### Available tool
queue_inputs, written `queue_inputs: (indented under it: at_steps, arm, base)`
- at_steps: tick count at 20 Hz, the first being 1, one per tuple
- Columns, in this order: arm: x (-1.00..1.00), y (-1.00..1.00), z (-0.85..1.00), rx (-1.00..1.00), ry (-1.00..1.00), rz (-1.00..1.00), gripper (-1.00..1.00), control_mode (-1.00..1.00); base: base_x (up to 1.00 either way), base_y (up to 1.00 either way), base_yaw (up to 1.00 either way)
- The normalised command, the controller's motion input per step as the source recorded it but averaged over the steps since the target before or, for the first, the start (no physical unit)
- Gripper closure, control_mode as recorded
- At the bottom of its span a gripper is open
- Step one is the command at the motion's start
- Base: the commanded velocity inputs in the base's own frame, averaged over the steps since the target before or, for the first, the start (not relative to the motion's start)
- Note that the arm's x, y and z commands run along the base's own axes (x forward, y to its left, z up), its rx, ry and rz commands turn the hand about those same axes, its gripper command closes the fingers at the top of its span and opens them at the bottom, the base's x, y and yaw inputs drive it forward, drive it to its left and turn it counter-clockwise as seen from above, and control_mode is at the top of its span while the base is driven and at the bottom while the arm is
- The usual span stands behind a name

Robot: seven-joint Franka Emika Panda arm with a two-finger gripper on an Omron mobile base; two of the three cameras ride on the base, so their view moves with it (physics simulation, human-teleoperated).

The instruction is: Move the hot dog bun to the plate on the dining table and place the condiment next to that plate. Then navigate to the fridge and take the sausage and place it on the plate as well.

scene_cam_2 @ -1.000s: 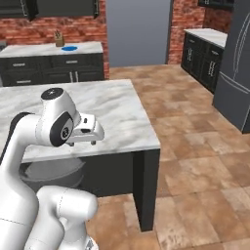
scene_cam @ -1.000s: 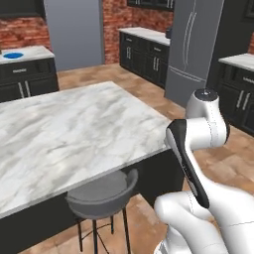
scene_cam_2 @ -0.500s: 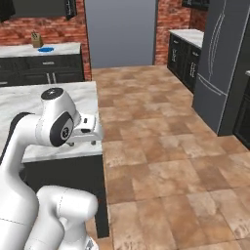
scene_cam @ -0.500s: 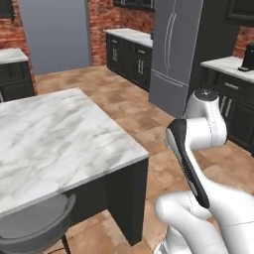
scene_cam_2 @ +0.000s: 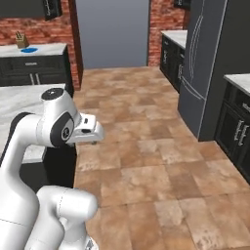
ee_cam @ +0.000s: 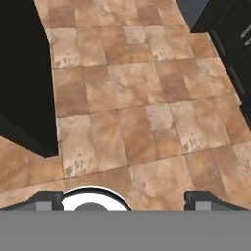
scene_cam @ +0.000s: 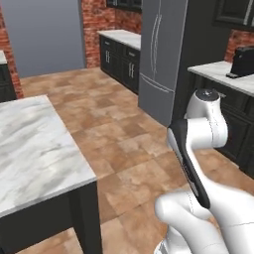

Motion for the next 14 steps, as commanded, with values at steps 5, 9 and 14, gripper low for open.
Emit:
queue_inputs:
  at_steps: [5,9,14]
  arm:
    - [0.0,0.0,0.0,0.0,0.0,0.0,-1.0,1.0]
    - [0.0,0.0,0.0,0.0,0.0,0.0,-1.0,1.0]
    - [0.0,0.0,0.0,0.0,0.0,0.0,-1.0,1.0]
  base:
    - [1.0,-0.94,0.19]
    - [1.0,-0.67,0.18]
    - [1.0,-0.47,0.12]
